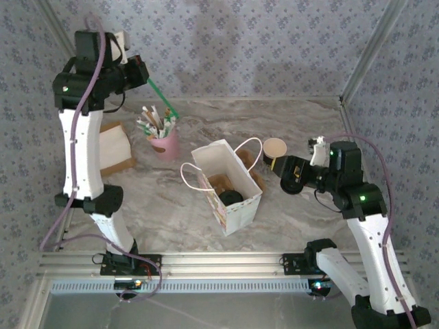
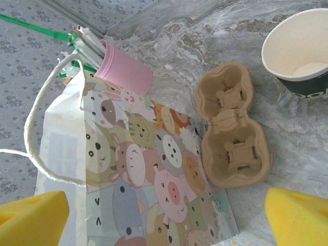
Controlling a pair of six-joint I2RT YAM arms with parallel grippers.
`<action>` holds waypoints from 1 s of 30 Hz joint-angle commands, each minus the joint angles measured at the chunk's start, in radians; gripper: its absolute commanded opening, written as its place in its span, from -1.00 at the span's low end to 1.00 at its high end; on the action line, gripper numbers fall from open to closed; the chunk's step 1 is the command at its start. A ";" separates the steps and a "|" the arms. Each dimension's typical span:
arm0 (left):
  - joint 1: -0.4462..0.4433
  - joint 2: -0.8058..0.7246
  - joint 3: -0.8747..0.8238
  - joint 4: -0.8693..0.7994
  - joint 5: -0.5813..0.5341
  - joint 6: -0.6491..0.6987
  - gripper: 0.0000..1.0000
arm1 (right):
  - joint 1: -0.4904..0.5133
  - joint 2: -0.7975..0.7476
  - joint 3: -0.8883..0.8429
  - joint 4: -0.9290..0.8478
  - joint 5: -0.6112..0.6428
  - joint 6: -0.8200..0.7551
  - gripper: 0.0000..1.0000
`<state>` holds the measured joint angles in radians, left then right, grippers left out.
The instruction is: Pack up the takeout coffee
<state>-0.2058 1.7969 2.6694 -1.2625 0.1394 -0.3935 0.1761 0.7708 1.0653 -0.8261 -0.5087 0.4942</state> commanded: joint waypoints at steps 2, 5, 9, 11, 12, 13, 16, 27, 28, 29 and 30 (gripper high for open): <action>-0.009 -0.115 0.004 0.010 0.108 -0.042 -0.93 | -0.007 -0.040 0.041 -0.053 -0.004 0.017 1.00; -0.010 -0.171 -0.021 0.042 0.168 -0.071 -0.93 | -0.007 -0.056 0.044 -0.060 -0.010 0.022 1.00; -0.022 -0.242 -0.120 0.127 0.239 -0.115 -0.96 | -0.007 -0.066 0.050 -0.072 -0.022 0.024 1.00; -0.042 -0.257 -0.152 0.152 0.265 -0.131 -0.97 | -0.006 -0.076 0.050 -0.076 -0.022 0.029 1.00; -0.063 -0.257 -0.155 0.152 0.265 -0.131 -0.98 | -0.006 -0.082 0.050 -0.078 -0.022 0.030 1.00; -0.086 -0.255 -0.156 0.149 0.265 -0.129 -0.98 | -0.006 -0.085 0.050 -0.080 -0.022 0.030 1.00; -0.174 -0.239 -0.155 0.127 0.255 -0.115 -0.98 | -0.007 -0.095 0.050 -0.088 -0.015 0.030 1.00; -0.476 -0.242 -0.274 -0.022 0.002 -0.001 -1.00 | -0.008 -0.138 0.032 -0.122 0.000 0.024 1.00; -0.480 -0.245 -0.285 -0.026 -0.013 0.002 -1.00 | -0.007 -0.141 0.025 -0.121 -0.002 0.026 1.00; -0.484 -0.252 -0.297 -0.028 -0.032 0.007 -1.00 | -0.007 -0.146 0.019 -0.119 -0.003 0.029 1.00; -0.488 -0.260 -0.310 -0.026 -0.053 0.011 -1.00 | -0.007 -0.149 0.012 -0.118 -0.003 0.030 1.00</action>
<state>-0.6838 1.5833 2.3741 -1.2640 0.1802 -0.4187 0.1741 0.6369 1.0866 -0.9264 -0.5125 0.5125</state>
